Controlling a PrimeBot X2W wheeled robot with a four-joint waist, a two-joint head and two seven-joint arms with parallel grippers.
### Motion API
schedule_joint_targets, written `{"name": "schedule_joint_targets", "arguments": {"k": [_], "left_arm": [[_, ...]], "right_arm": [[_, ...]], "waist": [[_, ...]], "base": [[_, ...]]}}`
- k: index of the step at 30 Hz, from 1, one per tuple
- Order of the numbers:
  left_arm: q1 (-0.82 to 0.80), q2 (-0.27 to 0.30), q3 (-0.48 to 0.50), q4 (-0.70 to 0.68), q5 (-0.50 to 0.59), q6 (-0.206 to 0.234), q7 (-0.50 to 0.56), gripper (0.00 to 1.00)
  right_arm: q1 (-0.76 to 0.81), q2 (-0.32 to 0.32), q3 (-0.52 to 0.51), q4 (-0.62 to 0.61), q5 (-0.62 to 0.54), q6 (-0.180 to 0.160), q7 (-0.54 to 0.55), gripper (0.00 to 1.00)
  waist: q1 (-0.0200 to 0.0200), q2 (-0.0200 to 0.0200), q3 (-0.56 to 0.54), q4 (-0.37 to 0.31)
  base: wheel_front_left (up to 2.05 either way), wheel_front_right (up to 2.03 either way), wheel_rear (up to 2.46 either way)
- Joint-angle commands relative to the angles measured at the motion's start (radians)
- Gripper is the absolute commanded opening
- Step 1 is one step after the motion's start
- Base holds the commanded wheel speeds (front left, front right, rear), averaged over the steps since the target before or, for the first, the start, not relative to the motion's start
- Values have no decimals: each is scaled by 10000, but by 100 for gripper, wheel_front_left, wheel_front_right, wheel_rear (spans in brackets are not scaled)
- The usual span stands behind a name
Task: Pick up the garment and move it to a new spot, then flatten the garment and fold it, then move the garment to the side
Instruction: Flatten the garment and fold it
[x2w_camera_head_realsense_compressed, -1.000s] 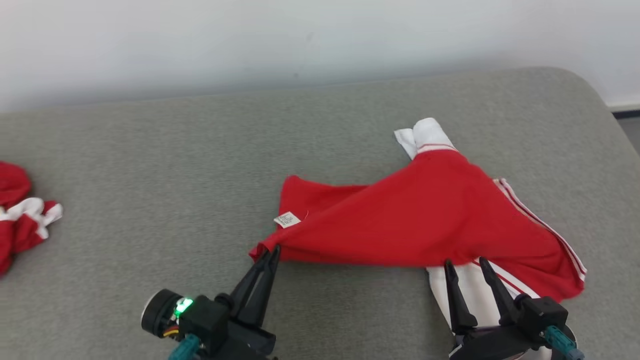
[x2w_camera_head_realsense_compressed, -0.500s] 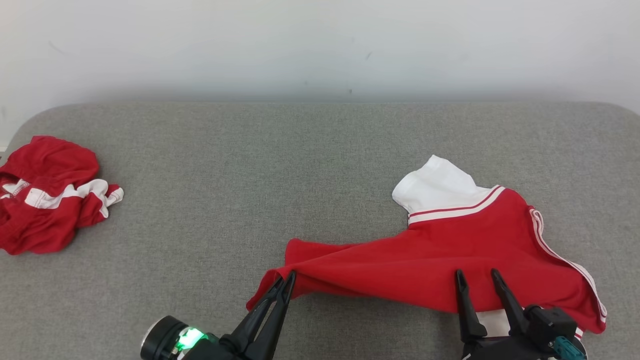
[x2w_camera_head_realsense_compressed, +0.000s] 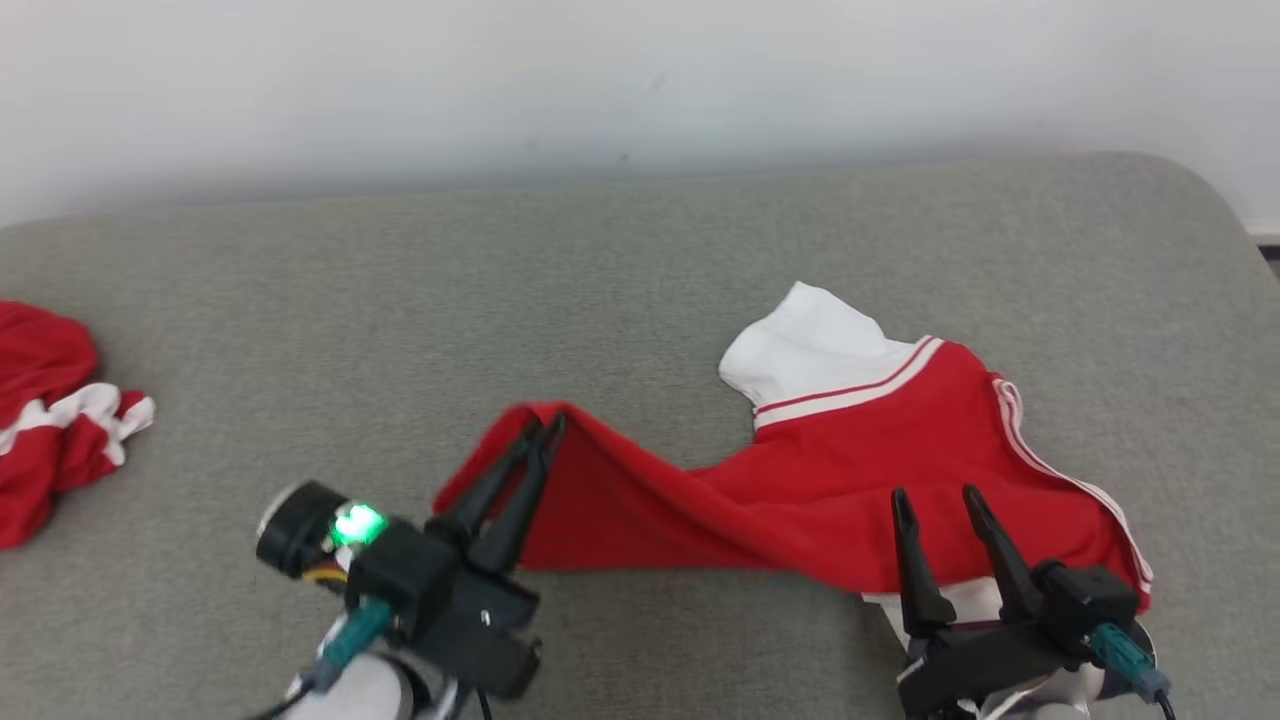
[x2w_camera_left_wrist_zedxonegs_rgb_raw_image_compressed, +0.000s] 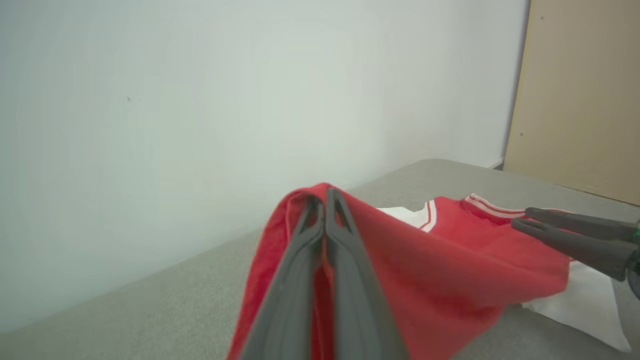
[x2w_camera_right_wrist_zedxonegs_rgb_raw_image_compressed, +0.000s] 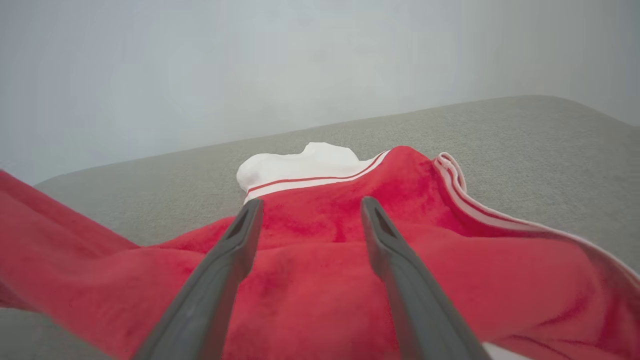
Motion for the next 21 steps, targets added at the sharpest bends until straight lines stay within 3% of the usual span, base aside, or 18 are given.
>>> {"name": "schedule_joint_targets", "arguments": {"k": [1,5,13,21], "left_arm": [[-585,33,13,367,-151,-59,-109,0],[-2431,573,-360,1915,-374,-158,-171,0],[-5131,1663,-1665,4101,-1989,-137,-364,0],[-7060,2224,-3194,5794,-2904,-138,-504,0]], "right_arm": [[-202,2,58,-6,85,-22,-5,100],[-633,-2,168,-65,228,-22,-4,100],[-1172,6,311,-126,618,-22,-4,100],[-1450,4,447,-167,860,-23,-4,100]], "waist": [[0,-1,378,-593],[0,-1,922,-1389],[0,-1,1783,-2464],[0,-1,2260,-2952]], "base": [[0,0,0],[0,0,0],[0,0,0],[0,0,0]]}}
